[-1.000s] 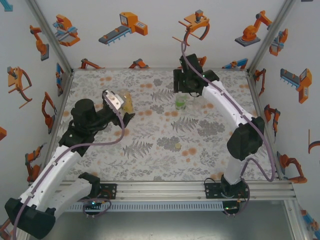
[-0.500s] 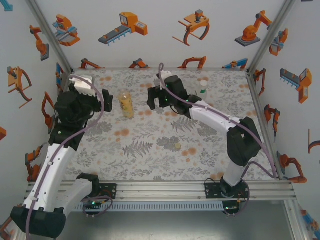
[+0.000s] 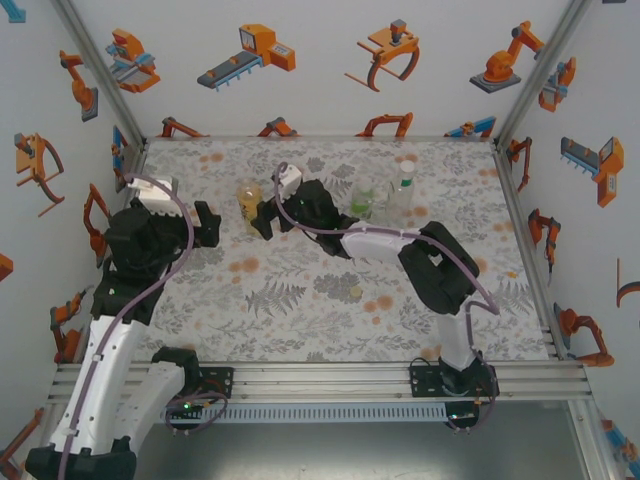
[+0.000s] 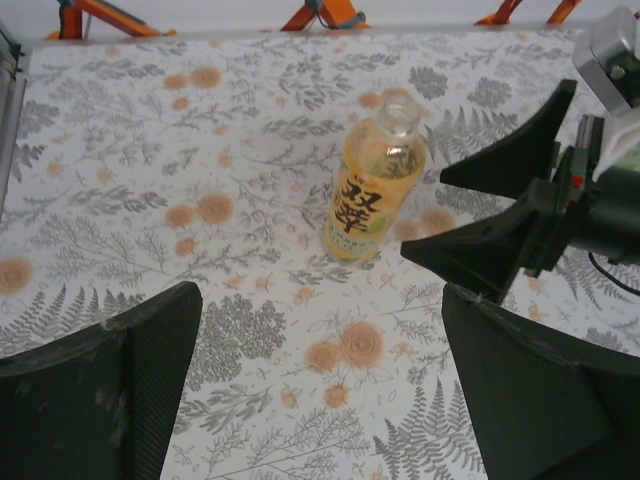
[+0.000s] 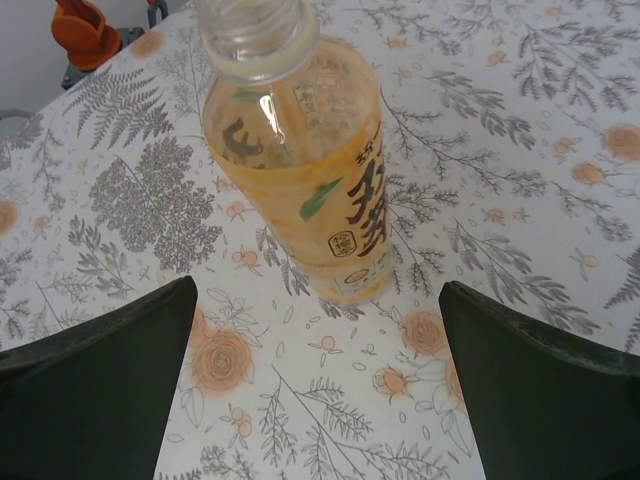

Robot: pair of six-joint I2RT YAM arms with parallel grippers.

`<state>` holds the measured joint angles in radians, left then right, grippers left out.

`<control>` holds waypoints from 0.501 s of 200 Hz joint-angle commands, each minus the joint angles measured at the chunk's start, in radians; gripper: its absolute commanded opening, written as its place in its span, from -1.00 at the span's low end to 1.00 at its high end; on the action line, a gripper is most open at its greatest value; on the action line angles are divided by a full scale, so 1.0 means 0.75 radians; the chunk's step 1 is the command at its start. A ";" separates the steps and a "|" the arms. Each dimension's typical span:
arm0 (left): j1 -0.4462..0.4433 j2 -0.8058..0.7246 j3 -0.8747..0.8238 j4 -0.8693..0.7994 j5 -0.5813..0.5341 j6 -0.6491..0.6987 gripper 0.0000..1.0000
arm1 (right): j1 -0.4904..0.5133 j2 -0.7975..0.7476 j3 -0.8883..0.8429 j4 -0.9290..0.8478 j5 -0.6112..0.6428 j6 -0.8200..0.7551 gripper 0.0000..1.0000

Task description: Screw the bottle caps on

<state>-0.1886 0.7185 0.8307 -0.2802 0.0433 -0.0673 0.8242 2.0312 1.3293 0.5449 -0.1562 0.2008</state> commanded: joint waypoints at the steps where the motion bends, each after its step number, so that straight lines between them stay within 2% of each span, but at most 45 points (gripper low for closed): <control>1: 0.010 -0.044 -0.026 -0.016 0.014 -0.025 0.94 | 0.007 0.056 0.118 0.127 0.016 -0.030 0.94; 55: 0.012 -0.057 -0.025 -0.040 0.018 -0.006 0.94 | 0.013 0.241 0.359 0.087 -0.007 -0.006 0.92; 100: 0.012 -0.054 -0.025 -0.041 0.062 -0.002 0.95 | 0.017 0.352 0.515 0.019 -0.007 0.034 0.79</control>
<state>-0.1879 0.6857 0.8093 -0.3092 0.0536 -0.0669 0.8280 2.2620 1.6554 0.5728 -0.1574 0.2092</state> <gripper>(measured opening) 0.973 0.913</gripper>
